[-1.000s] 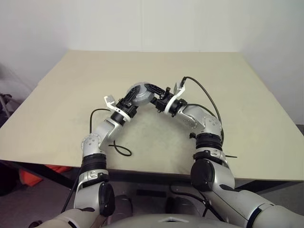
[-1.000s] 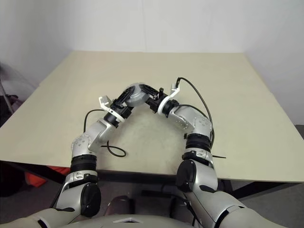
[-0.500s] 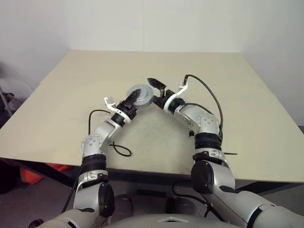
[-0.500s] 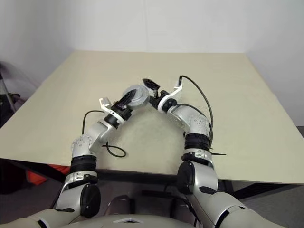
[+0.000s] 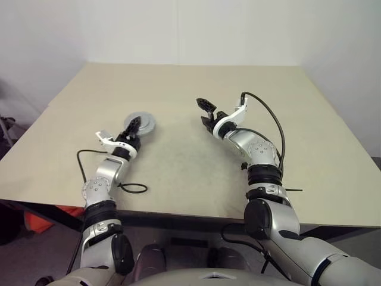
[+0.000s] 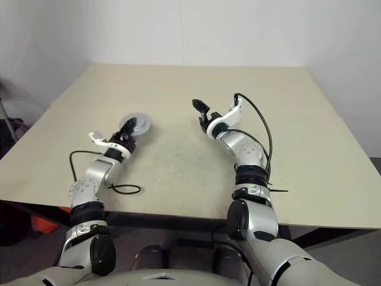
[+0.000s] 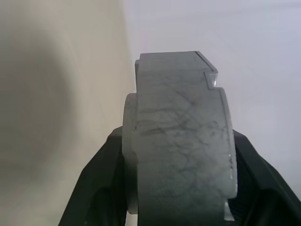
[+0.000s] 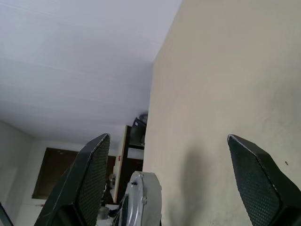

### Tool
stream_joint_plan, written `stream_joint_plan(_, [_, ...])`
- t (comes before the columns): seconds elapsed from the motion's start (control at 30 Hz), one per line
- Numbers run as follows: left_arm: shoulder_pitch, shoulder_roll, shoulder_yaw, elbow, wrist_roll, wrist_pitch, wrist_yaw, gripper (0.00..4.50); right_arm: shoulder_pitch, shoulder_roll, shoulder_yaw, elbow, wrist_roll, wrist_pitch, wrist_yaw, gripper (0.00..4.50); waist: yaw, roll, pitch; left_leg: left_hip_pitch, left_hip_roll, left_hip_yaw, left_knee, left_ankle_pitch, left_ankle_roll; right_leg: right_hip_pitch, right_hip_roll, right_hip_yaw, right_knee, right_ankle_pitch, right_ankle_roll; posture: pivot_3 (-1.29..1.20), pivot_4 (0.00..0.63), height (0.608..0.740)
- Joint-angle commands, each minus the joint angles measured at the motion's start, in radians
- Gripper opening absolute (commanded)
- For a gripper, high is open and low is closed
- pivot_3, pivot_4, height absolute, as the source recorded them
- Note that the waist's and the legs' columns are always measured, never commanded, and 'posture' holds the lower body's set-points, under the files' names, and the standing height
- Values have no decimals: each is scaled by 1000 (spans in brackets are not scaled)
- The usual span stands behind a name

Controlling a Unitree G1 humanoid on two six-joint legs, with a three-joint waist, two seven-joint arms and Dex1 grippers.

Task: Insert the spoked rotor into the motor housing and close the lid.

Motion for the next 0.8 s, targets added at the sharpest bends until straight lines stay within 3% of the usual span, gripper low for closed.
stream_joint_plan(0.03, [-6,36,38,-22,29,-56,29,2280,-29,-18,-7,-17,1,-3,19,4480,0,0,0,0,0,0,1,0,0,0,0,0,1,0,0,0,0,740])
stream_joint_plan(0.47, [-22,77,77,45,130,-111,127,2280,-35,0,1,-9,-26,-3,29,4480,0,-4,0,2,2,0,8,0,0,0,0,1,12,-6,2,0,0,740])
stream_joint_plan(0.6, [-18,104,94,43,161,-143,149,3396,-40,0,-2,4,-34,2,30,4500,-2,-4,0,3,2,0,8,1,-2,0,0,2,14,-6,1,0,0,740])
stream_joint_plan(0.8, [-38,187,132,74,202,-201,154,3396,-55,-6,3,44,-53,4,41,4500,-4,-4,0,7,6,0,8,3,-5,1,5,2,14,-6,1,0,0,740])
